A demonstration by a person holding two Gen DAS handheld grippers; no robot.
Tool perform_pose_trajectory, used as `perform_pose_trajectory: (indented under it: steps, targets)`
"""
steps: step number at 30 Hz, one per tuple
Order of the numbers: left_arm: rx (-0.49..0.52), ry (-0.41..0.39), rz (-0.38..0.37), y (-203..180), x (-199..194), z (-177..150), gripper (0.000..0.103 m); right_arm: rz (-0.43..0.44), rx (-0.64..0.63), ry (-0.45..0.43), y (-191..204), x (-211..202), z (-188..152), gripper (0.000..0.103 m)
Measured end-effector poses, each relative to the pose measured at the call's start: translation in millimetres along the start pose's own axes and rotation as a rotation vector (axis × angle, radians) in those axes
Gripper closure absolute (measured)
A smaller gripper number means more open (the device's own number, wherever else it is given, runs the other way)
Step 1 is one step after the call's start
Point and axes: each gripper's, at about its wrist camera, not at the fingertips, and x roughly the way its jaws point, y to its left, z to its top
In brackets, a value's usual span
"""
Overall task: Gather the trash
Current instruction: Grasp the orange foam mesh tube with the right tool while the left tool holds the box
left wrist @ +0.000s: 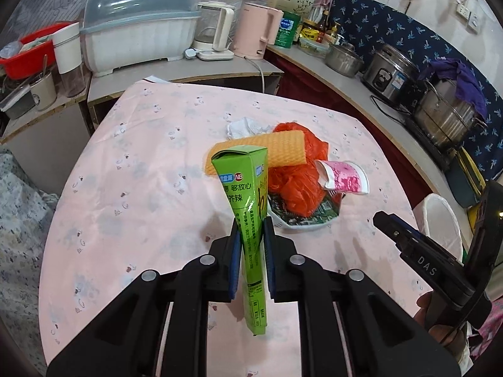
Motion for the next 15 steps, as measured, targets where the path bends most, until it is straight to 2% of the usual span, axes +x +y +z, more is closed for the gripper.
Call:
perform_pose_trajectory:
  steps: [10, 15]
  targets:
    - [-0.026, -0.068, 0.027, 17, -4, 36, 0.09, 0.085, -0.054, -0.003, 47, 36, 42, 0.07]
    - [-0.017, -0.101, 0.044, 20, 0, 57, 0.09, 0.091, -0.071, 0.016, 64, 68, 60, 0.07]
